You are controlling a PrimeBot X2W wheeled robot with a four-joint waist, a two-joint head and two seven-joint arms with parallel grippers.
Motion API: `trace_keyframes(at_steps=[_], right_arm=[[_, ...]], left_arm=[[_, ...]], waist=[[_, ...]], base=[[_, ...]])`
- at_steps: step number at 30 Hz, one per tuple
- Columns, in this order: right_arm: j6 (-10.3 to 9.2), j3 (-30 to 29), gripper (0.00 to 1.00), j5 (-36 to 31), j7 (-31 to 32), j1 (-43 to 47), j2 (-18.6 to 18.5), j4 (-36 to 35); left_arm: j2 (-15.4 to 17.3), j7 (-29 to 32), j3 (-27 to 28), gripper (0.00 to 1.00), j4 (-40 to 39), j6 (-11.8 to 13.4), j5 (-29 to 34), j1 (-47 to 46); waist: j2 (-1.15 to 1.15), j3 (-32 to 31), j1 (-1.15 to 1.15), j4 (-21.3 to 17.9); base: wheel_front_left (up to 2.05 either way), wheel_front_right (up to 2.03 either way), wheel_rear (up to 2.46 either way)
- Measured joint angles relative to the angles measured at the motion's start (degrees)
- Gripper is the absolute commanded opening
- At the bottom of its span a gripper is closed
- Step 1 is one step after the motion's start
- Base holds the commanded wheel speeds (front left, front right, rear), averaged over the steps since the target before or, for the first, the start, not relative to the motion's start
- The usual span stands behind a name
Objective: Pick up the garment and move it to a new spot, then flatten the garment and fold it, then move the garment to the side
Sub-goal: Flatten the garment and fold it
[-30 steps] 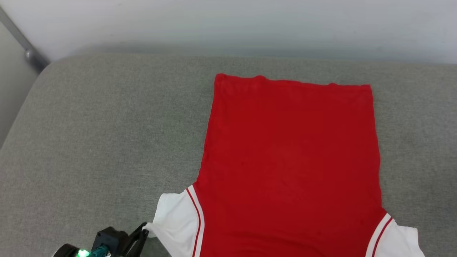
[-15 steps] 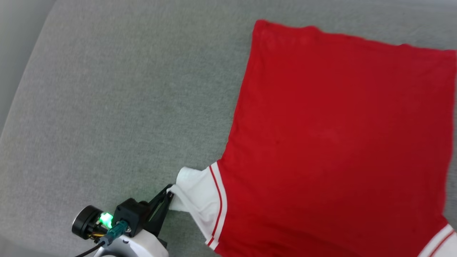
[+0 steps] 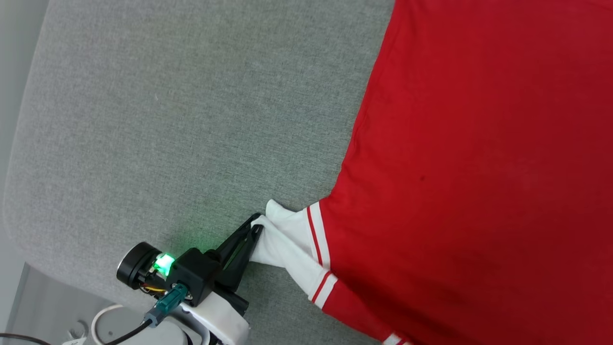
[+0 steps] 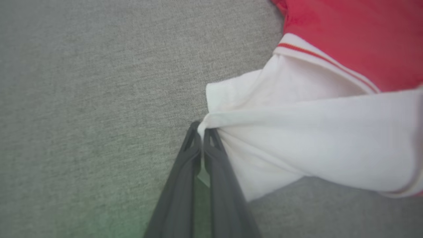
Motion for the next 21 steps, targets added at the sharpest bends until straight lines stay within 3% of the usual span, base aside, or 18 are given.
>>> trace_keyframes(at_steps=[5,6,7,8,21], right_arm=[[0.00,-0.31,1.00,2.29,-0.91,1.91,-1.65,-0.59],[0.00,-0.46,0.82,2.77,-1.16,2.26,-1.99,-0.97],[0.00,-0.63,0.04,3.20,-1.44,2.44,-2.19,-1.10],[0.00,-0.62,0.00,3.54,-1.80,2.70,-2.45,-1.34],[0.00,1.18,0.00,6.06,-10.47,6.53,-1.32,-1.44]], left_arm=[[-0.20,-0.05,-0.04,0.00,-0.70,-0.02,0.79,-0.72],[-0.19,-0.05,-0.04,0.00,-0.75,-0.02,0.86,-0.83],[-0.18,-0.05,-0.03,0.00,-0.76,-0.02,0.91,-0.90],[-0.13,-0.05,-0.04,0.00,-0.73,-0.02,0.92,-0.95],[1.46,0.35,1.24,0.00,1.23,1.36,-1.10,2.25]], waist=[[0.00,1.87,-0.02,1.15],[0.00,2.00,-0.02,1.22],[0.00,2.03,-0.02,1.20],[0.00,1.94,-0.02,1.14],[0.00,-6.73,-0.01,-1.70]], base=[[0.00,0.00,0.00],[0.00,0.00,0.00],[0.00,0.00,0.00],[0.00,0.00,0.00],[0.00,0.00,0.00]])
